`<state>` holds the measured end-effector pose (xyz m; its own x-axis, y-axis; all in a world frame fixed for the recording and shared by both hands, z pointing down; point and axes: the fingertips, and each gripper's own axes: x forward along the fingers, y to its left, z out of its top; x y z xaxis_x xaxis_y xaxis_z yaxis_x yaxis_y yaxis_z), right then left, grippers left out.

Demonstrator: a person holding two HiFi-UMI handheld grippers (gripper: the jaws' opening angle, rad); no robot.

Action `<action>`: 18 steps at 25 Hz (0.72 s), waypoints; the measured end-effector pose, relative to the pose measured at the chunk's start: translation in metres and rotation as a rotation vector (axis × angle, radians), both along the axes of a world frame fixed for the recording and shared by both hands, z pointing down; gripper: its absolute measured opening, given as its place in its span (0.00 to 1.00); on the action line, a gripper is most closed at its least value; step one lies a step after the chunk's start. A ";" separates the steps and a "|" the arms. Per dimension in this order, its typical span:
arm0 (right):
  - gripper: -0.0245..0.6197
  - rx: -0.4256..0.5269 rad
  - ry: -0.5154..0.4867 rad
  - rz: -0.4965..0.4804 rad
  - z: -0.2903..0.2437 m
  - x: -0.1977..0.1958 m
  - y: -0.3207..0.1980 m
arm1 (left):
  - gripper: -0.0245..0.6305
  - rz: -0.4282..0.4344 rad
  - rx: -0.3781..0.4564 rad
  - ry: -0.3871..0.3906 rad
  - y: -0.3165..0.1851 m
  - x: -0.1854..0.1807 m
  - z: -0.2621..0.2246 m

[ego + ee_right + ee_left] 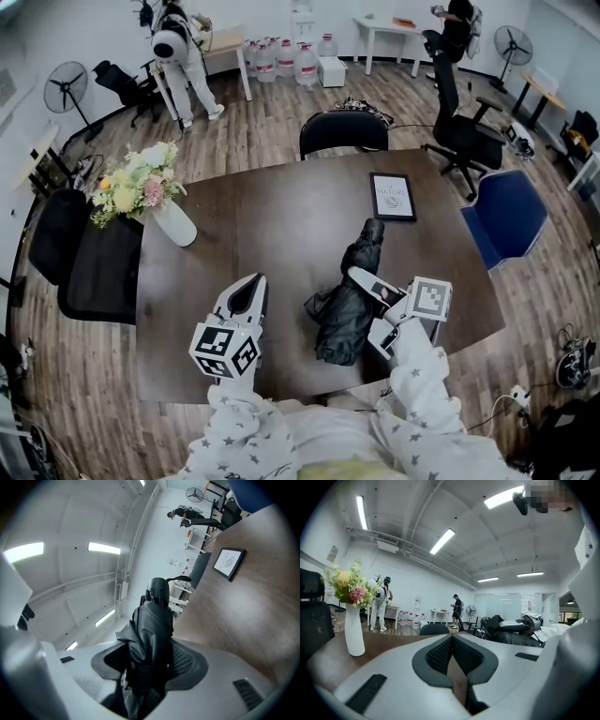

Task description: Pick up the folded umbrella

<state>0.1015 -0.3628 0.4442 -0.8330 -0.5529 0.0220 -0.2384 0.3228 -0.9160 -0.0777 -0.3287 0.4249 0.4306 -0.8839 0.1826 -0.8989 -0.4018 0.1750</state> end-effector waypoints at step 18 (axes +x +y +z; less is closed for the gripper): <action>0.39 0.106 -0.107 0.125 -0.060 0.035 -0.002 | 0.08 -0.060 0.130 -0.031 0.001 -0.016 -0.052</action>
<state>0.1364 -0.3648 0.3837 -0.7520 -0.6469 -0.1269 -0.1861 0.3931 -0.9005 -0.0934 -0.3281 0.3730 0.3720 -0.9250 0.0767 -0.9262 -0.3644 0.0969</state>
